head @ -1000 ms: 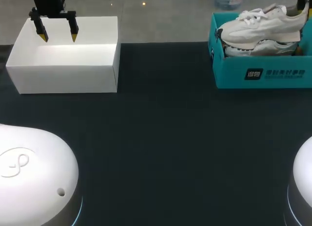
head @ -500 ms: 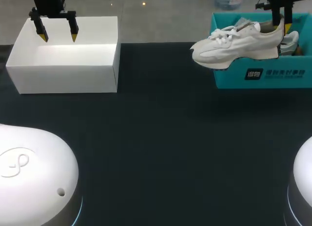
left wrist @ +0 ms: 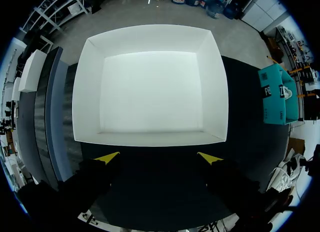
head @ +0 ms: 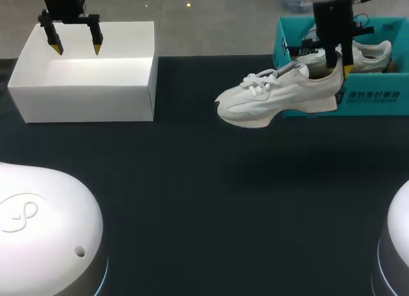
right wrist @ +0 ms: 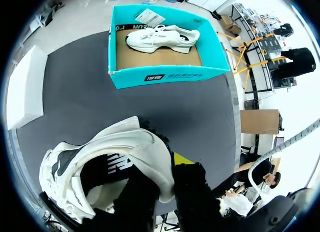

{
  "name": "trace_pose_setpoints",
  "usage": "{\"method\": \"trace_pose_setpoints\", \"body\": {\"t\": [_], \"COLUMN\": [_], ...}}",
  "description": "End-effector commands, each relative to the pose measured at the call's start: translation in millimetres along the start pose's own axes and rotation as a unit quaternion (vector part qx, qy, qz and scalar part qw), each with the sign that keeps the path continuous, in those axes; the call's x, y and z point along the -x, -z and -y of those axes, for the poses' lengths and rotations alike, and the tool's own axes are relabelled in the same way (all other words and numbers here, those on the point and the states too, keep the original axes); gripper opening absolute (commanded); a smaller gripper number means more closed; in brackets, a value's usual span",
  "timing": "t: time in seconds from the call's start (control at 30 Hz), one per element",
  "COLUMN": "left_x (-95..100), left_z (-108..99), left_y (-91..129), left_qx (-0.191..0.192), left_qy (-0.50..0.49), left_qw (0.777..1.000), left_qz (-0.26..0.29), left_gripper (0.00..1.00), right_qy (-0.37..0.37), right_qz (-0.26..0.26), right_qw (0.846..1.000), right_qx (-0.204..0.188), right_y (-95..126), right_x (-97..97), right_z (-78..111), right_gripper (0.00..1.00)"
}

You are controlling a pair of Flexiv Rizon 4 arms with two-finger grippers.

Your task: Take the shoe out of the shoebox, open the shoe tongue, remove and reinsert the insole, then place the shoe into the shoebox

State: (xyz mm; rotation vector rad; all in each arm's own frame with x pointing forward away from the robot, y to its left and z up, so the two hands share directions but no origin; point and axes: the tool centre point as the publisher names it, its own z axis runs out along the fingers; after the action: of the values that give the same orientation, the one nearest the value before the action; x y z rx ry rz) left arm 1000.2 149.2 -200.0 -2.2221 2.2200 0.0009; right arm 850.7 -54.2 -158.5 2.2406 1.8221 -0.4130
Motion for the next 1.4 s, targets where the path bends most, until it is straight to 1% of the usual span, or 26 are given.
{"method": "trace_pose_setpoints", "body": {"t": [0.03, 0.2, 0.33, 0.47, 0.57, 0.8, 0.93, 1.07, 1.27, 1.4], "left_x": [0.2, 0.2, 0.2, 0.2, 0.2, 0.2, 0.2, 0.2, 0.2, 0.2], "left_z": [-0.1, -0.1, -0.1, -0.1, -0.1, -0.1, -0.1, -0.1, -0.1, -0.1], "left_y": [0.0, 0.0, 0.0, 0.0, 0.0, 0.0, 0.0, 0.0, 0.0, 0.0], "left_qx": [0.0, 0.0, 0.0, 0.0, 0.0, 0.0, 0.0, 0.0, 0.0, 0.0], "left_qy": [0.0, 0.0, 0.0, 0.0, 0.0, 0.0, 0.0, 0.0, 0.0, 0.0], "left_qw": [1.0, 1.0, 1.0, 1.0, 1.0, 1.0, 1.0, 1.0, 1.0, 1.0], "left_qz": [0.0, 0.0, 0.0, 0.0, 0.0, 0.0, 0.0, 0.0, 0.0, 0.0], "left_gripper": [1.0, 1.0, 1.0, 1.0, 1.0, 1.0, 1.0, 1.0, 1.0, 1.0], "right_qy": [0.003, 0.008, 0.008, 0.009, 0.012, 0.02, 0.03, 0.034, 0.033, 0.04], "right_qz": [0.004, 0.012, 0.013, 0.01, 0.018, 0.018, 0.022, 0.023, 0.035, 0.032], "right_qw": [1.0, 1.0, 1.0, 1.0, 1.0, 1.0, 0.999, 0.999, 0.999, 0.999], "right_qx": [0.029, 0.024, 0.023, 0.026, 0.018, 0.009, 0.007, 0.007, 0.004, 0.014], "right_y": [-2.9, -9.4, -16.3, -23.6, -28.8, -34.6, -39.3, -48.4, -80.5, -98.9], "right_x": [-16.8, -38.0, -49.0, -61.5, -70.5, -81.2, -87.9, -92.3, -108.3, -118.3], "right_z": [31.1, 61.0, 79.1, 91.5, 99.1, 117.2, 125.5, 131.1, 131.0, 130.4], "right_gripper": [0.0, 0.0, 0.0, 0.0, 0.0, 0.0, 0.0, 0.0, 0.0, 0.0]}}
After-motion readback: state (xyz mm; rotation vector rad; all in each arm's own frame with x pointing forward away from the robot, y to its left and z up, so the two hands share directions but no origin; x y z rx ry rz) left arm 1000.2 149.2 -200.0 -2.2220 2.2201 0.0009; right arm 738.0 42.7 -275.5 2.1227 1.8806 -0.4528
